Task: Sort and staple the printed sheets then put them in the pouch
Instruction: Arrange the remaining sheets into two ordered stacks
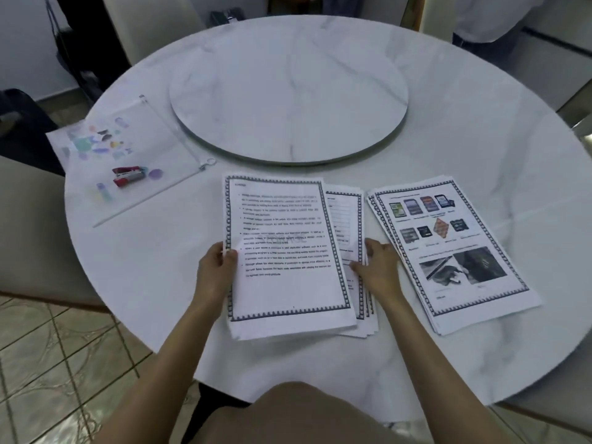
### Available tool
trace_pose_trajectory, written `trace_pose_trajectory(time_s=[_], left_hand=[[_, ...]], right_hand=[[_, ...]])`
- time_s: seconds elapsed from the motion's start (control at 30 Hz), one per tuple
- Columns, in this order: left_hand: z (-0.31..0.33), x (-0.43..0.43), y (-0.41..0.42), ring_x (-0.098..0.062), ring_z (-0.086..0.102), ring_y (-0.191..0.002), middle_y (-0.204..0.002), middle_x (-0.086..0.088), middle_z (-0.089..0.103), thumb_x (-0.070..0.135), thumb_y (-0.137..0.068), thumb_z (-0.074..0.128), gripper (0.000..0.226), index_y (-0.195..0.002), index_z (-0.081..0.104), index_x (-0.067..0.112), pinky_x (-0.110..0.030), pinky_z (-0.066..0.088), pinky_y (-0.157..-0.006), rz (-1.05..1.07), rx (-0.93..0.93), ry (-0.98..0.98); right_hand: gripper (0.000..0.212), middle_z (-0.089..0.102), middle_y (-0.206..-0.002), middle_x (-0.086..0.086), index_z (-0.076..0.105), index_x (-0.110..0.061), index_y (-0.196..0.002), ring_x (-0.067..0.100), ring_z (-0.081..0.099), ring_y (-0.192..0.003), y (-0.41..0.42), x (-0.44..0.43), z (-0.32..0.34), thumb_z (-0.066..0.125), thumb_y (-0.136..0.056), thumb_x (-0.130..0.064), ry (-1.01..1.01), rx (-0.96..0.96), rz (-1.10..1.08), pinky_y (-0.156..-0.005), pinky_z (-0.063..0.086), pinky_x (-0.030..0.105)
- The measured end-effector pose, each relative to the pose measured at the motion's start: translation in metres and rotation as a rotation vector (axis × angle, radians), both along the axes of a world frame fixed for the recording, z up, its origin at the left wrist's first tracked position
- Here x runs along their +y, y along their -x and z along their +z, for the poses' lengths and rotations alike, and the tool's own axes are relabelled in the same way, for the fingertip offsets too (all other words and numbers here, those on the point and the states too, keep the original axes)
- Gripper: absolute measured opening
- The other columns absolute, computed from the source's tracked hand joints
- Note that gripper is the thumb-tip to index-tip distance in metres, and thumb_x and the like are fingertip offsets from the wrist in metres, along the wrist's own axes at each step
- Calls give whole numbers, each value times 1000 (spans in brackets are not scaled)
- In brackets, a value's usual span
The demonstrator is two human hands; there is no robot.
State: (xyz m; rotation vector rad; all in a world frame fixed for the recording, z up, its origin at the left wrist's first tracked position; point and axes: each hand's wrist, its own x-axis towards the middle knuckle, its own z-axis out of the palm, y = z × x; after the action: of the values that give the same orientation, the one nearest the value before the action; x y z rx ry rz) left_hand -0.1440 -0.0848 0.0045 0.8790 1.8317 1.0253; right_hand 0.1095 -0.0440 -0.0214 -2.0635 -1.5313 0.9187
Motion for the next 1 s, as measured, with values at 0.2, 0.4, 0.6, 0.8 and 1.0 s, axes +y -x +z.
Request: trace_pose_trajectory(time_s=[0.2,0.4,0.6,0.8,1.0], left_hand=[[0,-5,-16,-21,50,-108,-129,-10,53,13,-93,47,36,-128,50,9,-31,39,-93,-82,248,40],[-3,-3,-1,-35,37,-130,-140,-17,42,44,-80,52,62,-135,45,15,-48,29,-111,-152,210,262],[-7,3,14,-28,42,-122,-144,-13,36,26,-95,48,50,-138,34,5,-35,34,-97,-170,58,301],[-6,12,36,-30,45,-124,-144,-13,40,28,-93,51,55,-140,33,5,-42,36,-106,-156,5,340],[-6,4,43,-21,54,-104,-127,-8,57,11,-95,47,29,-123,54,5,-31,41,-93,-278,-60,249]], right_hand=[[45,41,-126,16,48,-7,-130,27,45,-118,0,0,2,58,-86,-5,22,38,73,-95,31,19],[24,45,-106,11,55,-9,-113,22,46,-95,18,-1,-2,52,-90,-10,11,60,76,-91,40,26],[19,51,-103,9,52,-15,-108,24,49,-94,36,-3,1,55,-90,-20,146,204,-8,-75,37,21],[37,56,-121,10,44,-5,-127,16,52,-97,48,-14,6,51,-92,-16,138,309,-75,-81,40,24],[21,56,-113,12,54,-6,-110,21,55,-93,66,-19,1,51,-91,-14,96,275,-151,-77,42,24]])
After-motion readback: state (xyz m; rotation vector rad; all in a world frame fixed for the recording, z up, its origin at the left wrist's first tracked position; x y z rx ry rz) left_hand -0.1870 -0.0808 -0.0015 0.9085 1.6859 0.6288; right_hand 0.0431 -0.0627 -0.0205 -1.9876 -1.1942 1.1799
